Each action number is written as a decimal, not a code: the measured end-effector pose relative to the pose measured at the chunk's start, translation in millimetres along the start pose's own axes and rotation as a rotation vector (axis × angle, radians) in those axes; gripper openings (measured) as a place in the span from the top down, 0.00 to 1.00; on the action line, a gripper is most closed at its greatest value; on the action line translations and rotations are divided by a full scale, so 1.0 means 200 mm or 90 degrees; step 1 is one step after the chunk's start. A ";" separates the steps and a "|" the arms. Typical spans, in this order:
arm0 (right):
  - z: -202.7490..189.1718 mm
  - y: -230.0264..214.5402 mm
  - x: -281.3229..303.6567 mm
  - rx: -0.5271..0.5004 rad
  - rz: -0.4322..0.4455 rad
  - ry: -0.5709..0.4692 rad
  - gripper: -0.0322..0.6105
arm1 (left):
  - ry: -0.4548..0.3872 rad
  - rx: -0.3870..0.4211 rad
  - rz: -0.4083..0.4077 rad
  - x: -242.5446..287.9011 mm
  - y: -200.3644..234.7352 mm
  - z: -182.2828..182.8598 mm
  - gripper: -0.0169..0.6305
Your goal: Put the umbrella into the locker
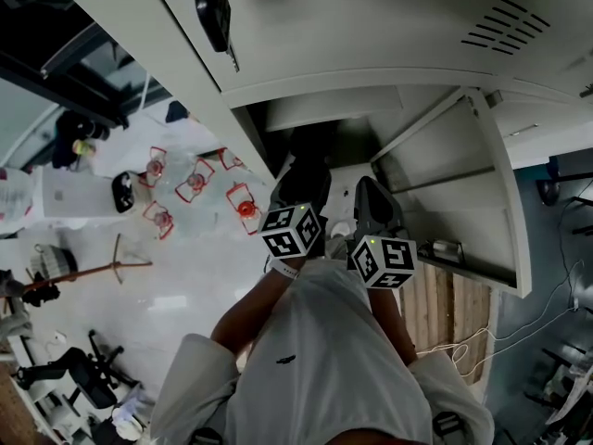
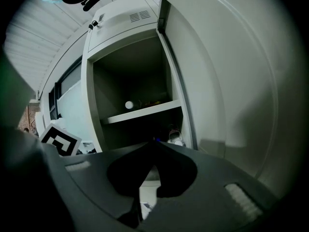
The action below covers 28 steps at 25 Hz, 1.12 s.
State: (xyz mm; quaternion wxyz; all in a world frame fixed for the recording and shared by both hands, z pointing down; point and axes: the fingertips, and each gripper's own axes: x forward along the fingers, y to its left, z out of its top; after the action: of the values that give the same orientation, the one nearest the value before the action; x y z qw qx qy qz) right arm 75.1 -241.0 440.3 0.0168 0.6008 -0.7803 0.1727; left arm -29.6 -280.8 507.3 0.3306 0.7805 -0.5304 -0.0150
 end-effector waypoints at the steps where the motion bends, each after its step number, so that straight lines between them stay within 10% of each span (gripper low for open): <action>1: 0.00 0.00 0.00 -0.002 0.001 0.001 0.95 | 0.000 0.003 0.002 0.02 0.00 0.00 0.49; 28: -0.06 0.00 0.03 0.004 -0.001 0.029 0.95 | 0.024 0.121 0.051 0.38 0.06 -0.03 0.47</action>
State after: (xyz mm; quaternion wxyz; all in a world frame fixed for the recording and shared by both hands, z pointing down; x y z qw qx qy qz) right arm 72.2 -242.5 452.6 0.0328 0.5976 -0.7786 0.1887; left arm -3.5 -345.0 542.6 0.2657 0.7867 -0.5536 0.0632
